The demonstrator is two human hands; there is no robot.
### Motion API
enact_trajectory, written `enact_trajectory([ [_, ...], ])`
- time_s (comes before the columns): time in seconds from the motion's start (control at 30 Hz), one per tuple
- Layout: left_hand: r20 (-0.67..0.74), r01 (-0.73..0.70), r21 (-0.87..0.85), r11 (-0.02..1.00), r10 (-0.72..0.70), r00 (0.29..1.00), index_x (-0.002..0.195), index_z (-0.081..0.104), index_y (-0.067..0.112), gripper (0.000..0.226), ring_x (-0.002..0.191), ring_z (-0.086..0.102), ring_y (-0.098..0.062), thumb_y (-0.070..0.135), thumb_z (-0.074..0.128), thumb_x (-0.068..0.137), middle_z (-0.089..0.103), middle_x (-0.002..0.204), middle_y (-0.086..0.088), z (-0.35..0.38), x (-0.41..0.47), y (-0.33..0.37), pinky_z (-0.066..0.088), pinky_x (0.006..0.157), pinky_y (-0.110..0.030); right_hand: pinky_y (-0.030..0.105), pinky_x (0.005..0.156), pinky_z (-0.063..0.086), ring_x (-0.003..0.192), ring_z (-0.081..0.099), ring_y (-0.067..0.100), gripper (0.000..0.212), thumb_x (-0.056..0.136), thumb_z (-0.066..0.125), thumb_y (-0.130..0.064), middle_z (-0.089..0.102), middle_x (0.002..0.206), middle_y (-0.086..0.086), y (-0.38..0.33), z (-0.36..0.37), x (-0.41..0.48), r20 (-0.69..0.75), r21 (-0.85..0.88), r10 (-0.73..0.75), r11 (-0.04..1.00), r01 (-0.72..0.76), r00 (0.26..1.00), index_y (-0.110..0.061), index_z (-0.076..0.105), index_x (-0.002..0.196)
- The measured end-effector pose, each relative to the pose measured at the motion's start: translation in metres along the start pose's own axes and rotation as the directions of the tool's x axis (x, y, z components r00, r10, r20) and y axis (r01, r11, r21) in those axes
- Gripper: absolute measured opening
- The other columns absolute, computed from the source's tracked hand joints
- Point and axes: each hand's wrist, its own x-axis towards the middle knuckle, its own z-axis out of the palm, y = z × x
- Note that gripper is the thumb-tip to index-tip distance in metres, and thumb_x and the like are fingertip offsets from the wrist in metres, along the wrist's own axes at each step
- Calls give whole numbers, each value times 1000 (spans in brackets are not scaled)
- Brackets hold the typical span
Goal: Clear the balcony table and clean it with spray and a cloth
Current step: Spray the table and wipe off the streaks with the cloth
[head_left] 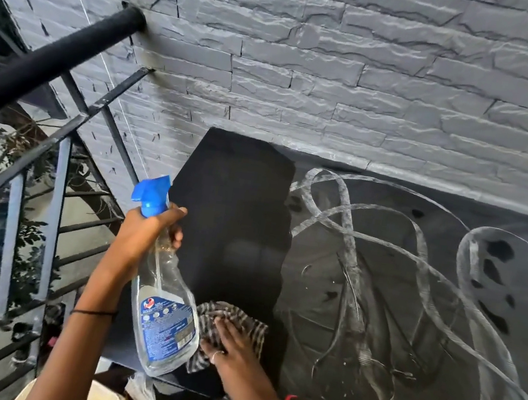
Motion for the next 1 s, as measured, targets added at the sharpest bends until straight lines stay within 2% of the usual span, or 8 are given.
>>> enact_trajectory([
  [0.23,46,-19,44,999,17,999,79,53,7,15,42,52,-17,15,61,89,56,51,-9,2,-34,-13,46,51,-29,31,103,34,134,30,16,44,104,20,-28,45,141,0,7,27,-76,-201,-56,-90,995,80,975,-42,60,115],
  [0.33,55,-23,46,999,20,998,80,53,9,14,41,51,-17,15,61,90,55,51,-9,2,-46,-15,47,50,-28,26,98,44,131,43,14,40,86,56,-15,47,142,1,32,5,-90,-227,11,-40,999,44,973,-40,61,117],
  [0.4,52,-9,35,999,7,999,82,53,9,13,40,51,-17,15,61,89,55,50,-8,1,-53,-17,48,47,-26,24,100,44,125,50,15,69,53,80,-11,52,137,3,35,-5,-72,-119,86,83,994,-73,989,-37,64,114],
  [0.5,50,-9,36,999,7,999,83,53,9,11,40,50,-18,14,61,89,55,49,-8,1,-60,-20,47,47,-26,28,98,46,119,56,17,64,45,82,-14,58,130,3,19,-9,-34,-78,85,162,984,-156,984,-36,69,103],
  [0.6,53,-21,58,998,18,998,85,54,8,10,41,50,-19,13,62,89,55,50,-10,3,-65,-24,47,49,-28,27,89,52,109,62,15,33,67,55,-24,64,121,-2,-15,-11,-16,-81,4,46,999,-45,996,-39,72,91],
  [0.7,67,-15,66,998,11,998,85,55,8,10,41,51,-20,14,62,89,55,52,-11,10,-68,-28,46,48,-29,27,91,51,115,56,15,38,77,37,-27,56,128,-1,-29,-2,-24,45,24,19,1000,-20,999,-37,71,91],
  [0.9,104,18,71,997,-25,994,80,56,8,12,40,50,-20,13,63,88,54,50,-13,27,-72,-38,44,50,-29,30,112,20,132,32,16,36,101,21,-39,34,143,-7,-8,54,-99,-127,-52,86,994,-94,988,-43,53,117],
  [1.0,145,44,79,996,-55,988,78,55,7,13,40,51,-19,12,63,88,55,50,-11,37,-75,-41,44,48,-29,13,112,13,139,24,1,48,81,16,-54,23,151,-21,22,88,-148,-330,58,196,981,-188,923,-58,31,127],
])
